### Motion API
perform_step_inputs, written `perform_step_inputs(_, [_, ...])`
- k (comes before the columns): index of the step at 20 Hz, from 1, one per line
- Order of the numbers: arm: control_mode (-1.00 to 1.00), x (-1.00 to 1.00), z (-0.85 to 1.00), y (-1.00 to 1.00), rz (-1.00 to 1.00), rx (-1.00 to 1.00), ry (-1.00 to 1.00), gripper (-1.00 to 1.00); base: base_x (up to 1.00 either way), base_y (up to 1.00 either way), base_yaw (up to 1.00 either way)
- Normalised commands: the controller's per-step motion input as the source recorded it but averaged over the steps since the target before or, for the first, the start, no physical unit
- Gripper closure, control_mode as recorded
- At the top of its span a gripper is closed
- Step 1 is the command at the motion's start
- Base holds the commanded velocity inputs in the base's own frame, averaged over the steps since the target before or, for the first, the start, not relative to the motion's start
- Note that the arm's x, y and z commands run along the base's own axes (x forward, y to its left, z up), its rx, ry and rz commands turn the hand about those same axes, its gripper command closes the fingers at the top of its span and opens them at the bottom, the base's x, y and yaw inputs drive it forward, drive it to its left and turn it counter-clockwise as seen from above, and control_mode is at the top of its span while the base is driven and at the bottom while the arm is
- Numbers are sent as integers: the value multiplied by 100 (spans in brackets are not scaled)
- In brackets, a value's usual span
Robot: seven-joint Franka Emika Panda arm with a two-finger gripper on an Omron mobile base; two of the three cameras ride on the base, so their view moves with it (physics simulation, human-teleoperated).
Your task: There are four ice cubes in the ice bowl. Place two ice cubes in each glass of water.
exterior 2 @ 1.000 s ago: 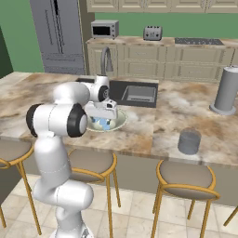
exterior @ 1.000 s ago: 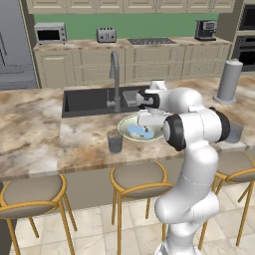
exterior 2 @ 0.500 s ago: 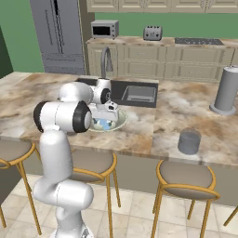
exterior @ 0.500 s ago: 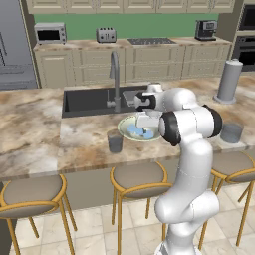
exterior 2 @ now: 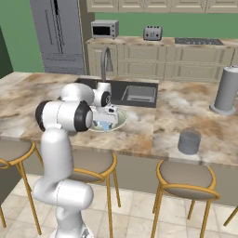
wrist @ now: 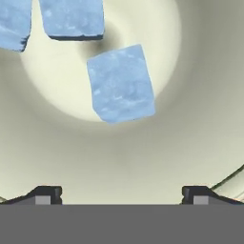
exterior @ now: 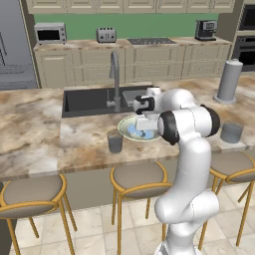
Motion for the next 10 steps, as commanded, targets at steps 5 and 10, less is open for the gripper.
perform_step_inputs(5, [-100, 3, -17, 5, 2, 0, -1, -100, 0, 0, 0])
perform_step_inputs(10, [-100, 21, -19, 3, 0, 0, -4, -100, 0, 0, 0])
